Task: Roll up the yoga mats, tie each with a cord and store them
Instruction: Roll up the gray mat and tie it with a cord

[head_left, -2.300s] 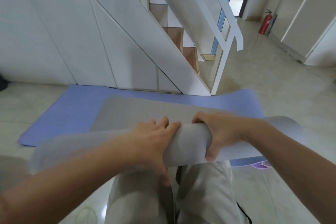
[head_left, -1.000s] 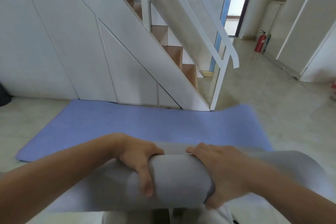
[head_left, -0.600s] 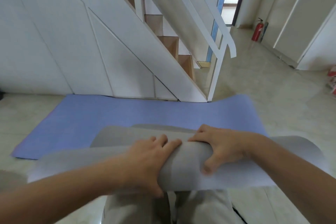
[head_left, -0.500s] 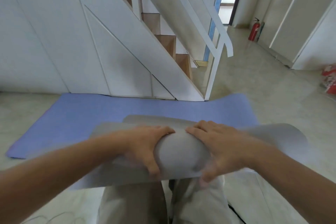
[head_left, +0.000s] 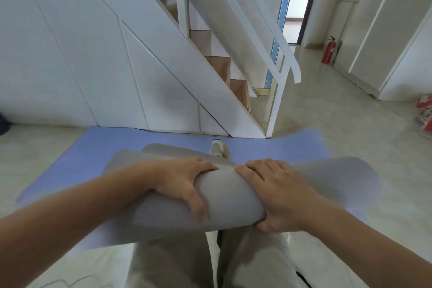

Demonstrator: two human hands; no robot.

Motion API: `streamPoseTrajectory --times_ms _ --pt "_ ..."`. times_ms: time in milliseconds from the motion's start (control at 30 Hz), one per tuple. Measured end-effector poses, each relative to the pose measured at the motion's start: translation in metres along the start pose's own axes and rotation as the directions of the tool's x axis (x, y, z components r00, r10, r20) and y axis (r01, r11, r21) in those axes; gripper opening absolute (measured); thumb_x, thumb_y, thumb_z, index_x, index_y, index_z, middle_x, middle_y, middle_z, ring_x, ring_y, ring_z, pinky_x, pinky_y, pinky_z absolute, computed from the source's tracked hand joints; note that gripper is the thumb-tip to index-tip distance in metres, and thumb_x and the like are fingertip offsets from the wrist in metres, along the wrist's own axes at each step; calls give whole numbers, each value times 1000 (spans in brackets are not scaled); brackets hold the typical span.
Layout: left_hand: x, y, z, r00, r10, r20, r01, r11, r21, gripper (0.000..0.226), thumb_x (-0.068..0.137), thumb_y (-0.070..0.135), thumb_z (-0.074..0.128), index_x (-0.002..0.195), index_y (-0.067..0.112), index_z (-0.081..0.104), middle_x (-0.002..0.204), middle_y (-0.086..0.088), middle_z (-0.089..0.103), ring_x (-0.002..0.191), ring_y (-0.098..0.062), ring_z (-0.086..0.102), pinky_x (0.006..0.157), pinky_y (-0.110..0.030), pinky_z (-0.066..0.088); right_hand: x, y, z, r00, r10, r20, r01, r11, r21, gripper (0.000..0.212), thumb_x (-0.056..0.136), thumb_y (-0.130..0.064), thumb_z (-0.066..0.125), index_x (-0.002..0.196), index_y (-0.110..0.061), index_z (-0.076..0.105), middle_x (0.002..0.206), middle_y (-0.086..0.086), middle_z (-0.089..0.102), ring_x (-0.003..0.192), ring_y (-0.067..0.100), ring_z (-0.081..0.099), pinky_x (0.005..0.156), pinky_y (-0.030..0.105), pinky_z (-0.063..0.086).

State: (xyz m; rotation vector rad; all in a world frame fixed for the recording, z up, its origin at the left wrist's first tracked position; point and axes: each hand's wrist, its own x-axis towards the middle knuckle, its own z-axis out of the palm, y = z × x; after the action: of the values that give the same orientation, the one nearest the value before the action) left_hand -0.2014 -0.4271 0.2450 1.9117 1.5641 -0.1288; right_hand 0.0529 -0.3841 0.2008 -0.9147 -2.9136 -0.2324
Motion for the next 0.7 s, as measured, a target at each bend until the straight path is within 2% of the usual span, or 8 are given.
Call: streamPoseTrajectory --times_ms 67,133,200,267,333,433,600,700 --pt "-14 6 14 982 33 -184 18 962 273 114 54 77 67 150 39 19 133 16 36 122 -12 43 105 -36 40 -3 3 -1 1000 29 -3 -29 1000 2 105 45 -67 60 138 -21 39 122 2 58 100 25 60 86 41 51" --pt "-27 14 39 939 143 -314 57 833 550 124 53 83 56 153 29 4 143 1 31 126 -26 41 105 -45 39 -5 6 -6 997 56 49 -58 997 49 103 46 -69 60 136 -26 36 121 -4 57 101 20 61 86 36 48" --pt "-32 20 61 923 175 -343 116 723 681 141 39 77 69 153 19 9 138 -17 43 113 -41 51 91 -59 46 -6 7 -15 990 52 129 -63 994 84 100 50 -70 64 136 -32 28 125 -11 53 106 15 58 87 30 43" --pt "-30 27 66 930 146 -338 133 723 678 138 40 62 80 151 17 12 124 -22 51 94 -39 56 77 -52 51 -7 6 -22 971 25 239 -57 990 127 97 55 -68 70 135 -38 26 127 -16 48 109 10 53 83 25 37" --pt "-28 33 63 948 119 -296 114 739 663 122 61 58 75 148 22 -3 126 -15 43 100 -33 52 84 -45 48 -7 8 -29 949 -6 315 -68 972 224 93 54 -63 77 132 -43 31 123 -21 49 104 6 51 81 22 37" --pt "-31 37 64 970 111 -216 30 827 561 114 64 63 72 147 26 3 124 -5 43 105 -28 54 88 -39 49 -6 8 -38 900 -61 431 -88 945 316 95 53 -59 82 133 -47 32 125 -24 46 110 5 49 95 29 44" --pt "-19 28 29 995 44 -91 -8 928 372 102 54 68 78 137 38 27 118 6 55 103 -20 59 91 -38 51 -14 11 -26 926 -3 378 -50 990 131 127 51 -72 76 149 -37 3 146 -8 10 131 15 22 113 33 27" --pt "-3 31 5 1000 10 19 -15 969 247 93 51 63 86 129 43 38 119 13 59 106 -15 58 95 -36 49 -22 13 -12 976 25 215 -31 999 22 130 36 -76 67 147 -25 24 136 1 39 115 22 49 99 36 45"
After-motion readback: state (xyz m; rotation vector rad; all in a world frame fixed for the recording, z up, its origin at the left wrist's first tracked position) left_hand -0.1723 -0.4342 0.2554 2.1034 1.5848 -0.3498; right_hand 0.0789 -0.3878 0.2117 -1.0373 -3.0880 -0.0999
